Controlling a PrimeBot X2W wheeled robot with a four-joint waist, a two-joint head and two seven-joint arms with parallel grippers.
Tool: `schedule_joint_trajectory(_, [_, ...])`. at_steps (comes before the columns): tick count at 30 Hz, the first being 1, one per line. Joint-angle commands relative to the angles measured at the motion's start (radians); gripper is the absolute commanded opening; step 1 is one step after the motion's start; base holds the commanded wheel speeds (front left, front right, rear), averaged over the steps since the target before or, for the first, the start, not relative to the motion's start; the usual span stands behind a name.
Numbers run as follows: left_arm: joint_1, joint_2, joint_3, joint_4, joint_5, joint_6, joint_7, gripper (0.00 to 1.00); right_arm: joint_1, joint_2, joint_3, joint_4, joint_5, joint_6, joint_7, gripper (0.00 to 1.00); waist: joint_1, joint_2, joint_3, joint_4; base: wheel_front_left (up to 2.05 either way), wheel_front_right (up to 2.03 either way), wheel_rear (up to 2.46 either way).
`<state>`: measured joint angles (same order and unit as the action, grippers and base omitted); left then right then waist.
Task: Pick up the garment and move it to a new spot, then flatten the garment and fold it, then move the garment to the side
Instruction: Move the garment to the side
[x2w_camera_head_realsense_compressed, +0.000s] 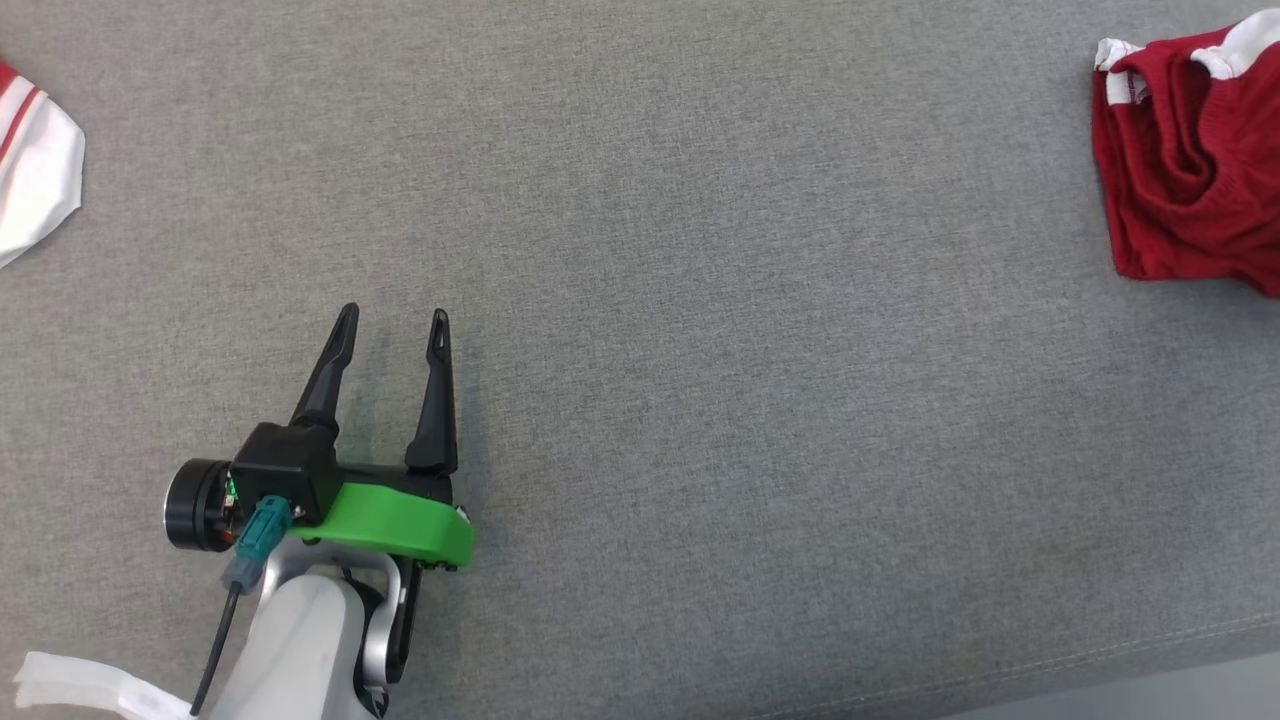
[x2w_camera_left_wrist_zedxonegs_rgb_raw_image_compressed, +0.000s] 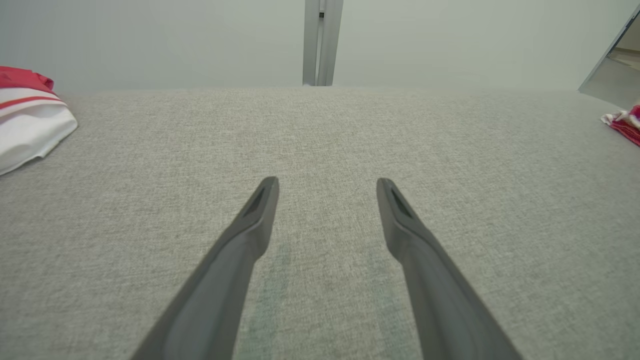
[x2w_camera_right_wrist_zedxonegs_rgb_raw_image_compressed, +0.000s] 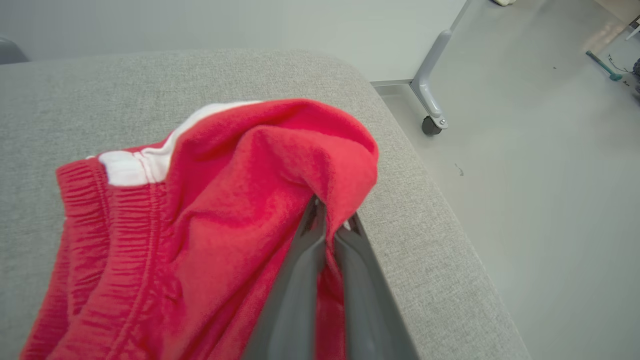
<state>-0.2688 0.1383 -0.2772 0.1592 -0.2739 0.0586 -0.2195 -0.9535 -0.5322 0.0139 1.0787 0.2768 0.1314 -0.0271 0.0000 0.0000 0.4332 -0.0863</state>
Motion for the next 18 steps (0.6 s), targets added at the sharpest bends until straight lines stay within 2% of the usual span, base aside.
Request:
schedule_joint_trajectory(1, [0.01,0.008,0.0,-0.005,-0.007,0.006,0.003,1.0,-0.02,-0.001,0.0,0.007,-0.018,-0.001,-0.017,0.0,0.0,0.0,-0.003,0.005,0.0,0.0,0.0])
schedule_joint_trajectory(2, [0.011,0.01,-0.001,-0.007,-0.007,0.006,0.005,1.0,-0.028,-0.003,-0.007,0.017,-0.025,-0.001,-0.028,0.04,0.0,0.0,-0.005,0.007,0.0,0.0,0.0])
schedule_joint_trajectory(3, [0.013,0.011,-0.002,-0.008,-0.007,0.007,0.006,1.0,-0.033,-0.005,-0.013,0.029,-0.037,-0.001,-0.039,0.39,0.0,0.0,-0.006,0.008,0.0,0.0,0.0])
schedule_joint_trajectory(4, [0.014,0.01,-0.005,-0.008,-0.006,0.009,0.006,1.0,-0.036,-0.001,-0.013,0.034,-0.048,-0.001,-0.051,0.85,0.0,0.0,-0.008,0.009,0.0,0.0,0.0])
schedule_joint_trajectory(5, [0.015,0.008,-0.008,-0.009,-0.005,0.011,0.008,1.0,-0.041,0.0,-0.019,0.042,-0.061,-0.001,-0.068,1.0,0.0,0.0,-0.012,0.01,0.0,0.0,0.0])
schedule_joint_trajectory(12, [0.019,-0.002,-0.024,0.002,-0.01,0.012,0.01,1.0,-0.062,0.029,-0.043,0.093,-0.121,-0.001,-0.124,1.0,0.0,0.0,-0.034,0.012,0.0,0.0,0.0])
schedule_joint_trajectory(18, [0.007,-0.01,-0.021,0.028,-0.028,0.003,-0.001,1.0,-0.066,0.08,-0.014,0.08,-0.134,-0.001,-0.162,1.0,0.0,0.0,-0.066,0.006,0.0,0.0,0.0])
